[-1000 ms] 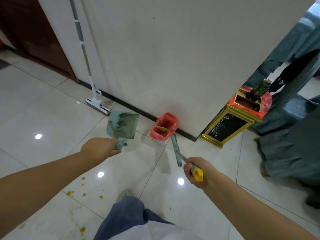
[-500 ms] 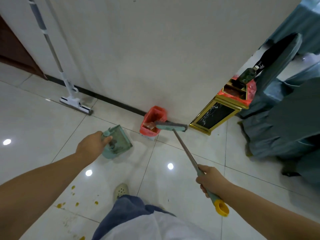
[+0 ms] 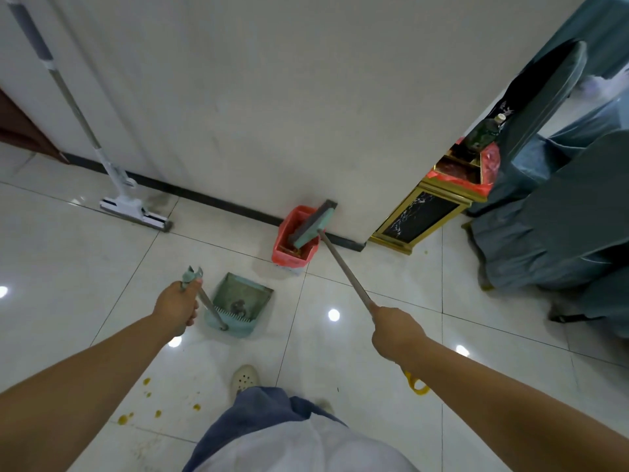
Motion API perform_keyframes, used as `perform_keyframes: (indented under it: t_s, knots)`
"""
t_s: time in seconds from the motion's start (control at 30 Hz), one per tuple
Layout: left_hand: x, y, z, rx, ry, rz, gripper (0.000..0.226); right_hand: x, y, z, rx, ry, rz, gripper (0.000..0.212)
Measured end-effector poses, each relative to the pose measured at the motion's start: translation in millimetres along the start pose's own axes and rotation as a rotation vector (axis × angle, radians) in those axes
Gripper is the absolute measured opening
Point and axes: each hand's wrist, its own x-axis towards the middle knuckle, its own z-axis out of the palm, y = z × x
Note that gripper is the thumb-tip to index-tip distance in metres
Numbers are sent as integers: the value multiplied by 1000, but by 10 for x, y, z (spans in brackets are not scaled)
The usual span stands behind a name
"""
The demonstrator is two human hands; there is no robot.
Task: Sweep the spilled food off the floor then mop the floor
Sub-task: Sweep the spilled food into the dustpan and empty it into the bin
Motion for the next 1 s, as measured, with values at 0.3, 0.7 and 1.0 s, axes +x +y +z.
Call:
perform_keyframes:
  t_s: [0.3,0.7,1.0]
  knots:
    - [-143,-82,228,-7,-174,-20,41,-1,-56,-373,201,-55,-4,48]
    - [-106,-197,303,-193,-189,-83,37,-29,-423,-994,635,-276,22,53]
    - [11,-167,23,-13,-277,21,28,399,-1281,-1369,1211,-532,-114,18]
